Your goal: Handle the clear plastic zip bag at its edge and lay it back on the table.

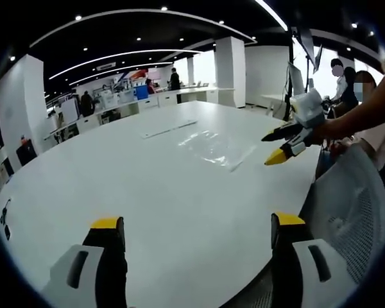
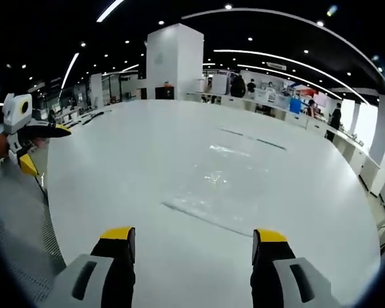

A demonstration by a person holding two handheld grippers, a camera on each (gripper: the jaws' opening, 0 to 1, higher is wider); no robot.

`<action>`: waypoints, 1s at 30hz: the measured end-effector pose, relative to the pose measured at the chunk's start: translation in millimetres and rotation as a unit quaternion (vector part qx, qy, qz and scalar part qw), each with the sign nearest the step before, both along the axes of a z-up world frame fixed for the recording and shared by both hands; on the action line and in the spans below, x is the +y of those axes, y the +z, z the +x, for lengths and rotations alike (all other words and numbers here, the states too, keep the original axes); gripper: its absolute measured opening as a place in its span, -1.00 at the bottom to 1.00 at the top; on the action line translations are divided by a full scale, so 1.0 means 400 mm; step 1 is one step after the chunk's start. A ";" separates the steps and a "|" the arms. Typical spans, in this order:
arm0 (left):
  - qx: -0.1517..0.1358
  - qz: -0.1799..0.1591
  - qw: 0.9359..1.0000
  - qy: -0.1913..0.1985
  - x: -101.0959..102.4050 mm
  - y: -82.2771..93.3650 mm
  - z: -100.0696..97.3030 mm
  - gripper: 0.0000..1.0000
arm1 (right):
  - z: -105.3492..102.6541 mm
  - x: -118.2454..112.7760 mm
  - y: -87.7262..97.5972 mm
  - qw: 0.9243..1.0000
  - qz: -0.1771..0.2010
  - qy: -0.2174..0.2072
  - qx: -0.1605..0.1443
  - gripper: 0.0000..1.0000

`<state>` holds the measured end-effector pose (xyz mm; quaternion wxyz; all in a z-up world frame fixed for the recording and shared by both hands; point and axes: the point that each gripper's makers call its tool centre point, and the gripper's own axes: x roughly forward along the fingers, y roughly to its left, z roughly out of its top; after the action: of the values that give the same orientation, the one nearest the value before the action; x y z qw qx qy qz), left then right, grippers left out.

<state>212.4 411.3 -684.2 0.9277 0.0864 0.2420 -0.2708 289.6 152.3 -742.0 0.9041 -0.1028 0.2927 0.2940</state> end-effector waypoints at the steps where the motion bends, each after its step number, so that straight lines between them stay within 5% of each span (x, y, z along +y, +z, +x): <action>1: 0.001 0.001 1.000 -0.001 0.000 -0.002 -0.001 0.86 | 0.005 -0.002 -0.002 1.000 -0.001 -0.002 0.000 0.47; 18: 0.005 0.000 1.000 -0.008 -0.005 0.004 0.009 0.81 | 0.094 0.020 -0.031 1.000 -0.012 -0.009 0.018 0.41; 30: 0.010 0.001 1.000 -0.014 -0.014 0.001 0.008 0.79 | 0.107 -0.003 -0.078 0.998 -0.036 -0.011 0.047 0.26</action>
<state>215.6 405.7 -683.7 0.9211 0.0886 0.2503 -0.2847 332.5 151.0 -773.1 0.8884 -0.1177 0.3460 0.2776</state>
